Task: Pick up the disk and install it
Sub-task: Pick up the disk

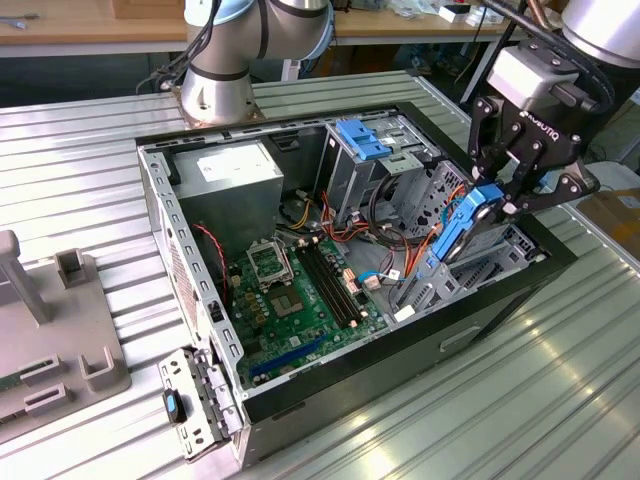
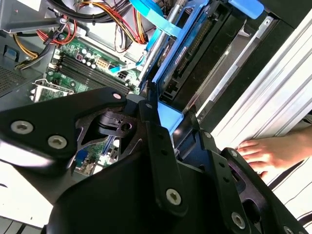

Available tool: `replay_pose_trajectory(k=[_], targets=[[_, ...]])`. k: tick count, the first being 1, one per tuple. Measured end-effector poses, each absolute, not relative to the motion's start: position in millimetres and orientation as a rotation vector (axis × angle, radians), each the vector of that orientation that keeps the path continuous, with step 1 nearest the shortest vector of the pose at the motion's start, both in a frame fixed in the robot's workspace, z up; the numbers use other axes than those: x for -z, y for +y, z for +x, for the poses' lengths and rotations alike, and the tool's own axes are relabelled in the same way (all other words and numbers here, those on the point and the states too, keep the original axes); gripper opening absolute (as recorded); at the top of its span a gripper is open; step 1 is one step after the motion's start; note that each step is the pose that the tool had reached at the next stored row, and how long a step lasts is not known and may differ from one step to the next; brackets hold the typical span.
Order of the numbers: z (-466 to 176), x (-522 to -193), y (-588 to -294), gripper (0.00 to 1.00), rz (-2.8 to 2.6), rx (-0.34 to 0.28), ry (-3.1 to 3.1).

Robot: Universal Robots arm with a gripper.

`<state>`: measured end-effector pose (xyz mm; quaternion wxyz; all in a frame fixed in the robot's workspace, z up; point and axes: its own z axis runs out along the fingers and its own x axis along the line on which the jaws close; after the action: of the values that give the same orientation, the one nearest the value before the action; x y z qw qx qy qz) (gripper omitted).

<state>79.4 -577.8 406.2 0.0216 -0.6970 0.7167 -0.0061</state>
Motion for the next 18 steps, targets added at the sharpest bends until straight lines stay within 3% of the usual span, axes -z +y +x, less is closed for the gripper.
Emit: replay_pose_trajectory(k=[11, 14, 18], targets=[[82, -401, -578, 0.37, -2.160, 0.019, 2.221], [81, -375, -579, 0.37, -2.162, 0.019, 2.219], [81, -367, -580, 0.37, -2.163, 0.020, 2.219]])
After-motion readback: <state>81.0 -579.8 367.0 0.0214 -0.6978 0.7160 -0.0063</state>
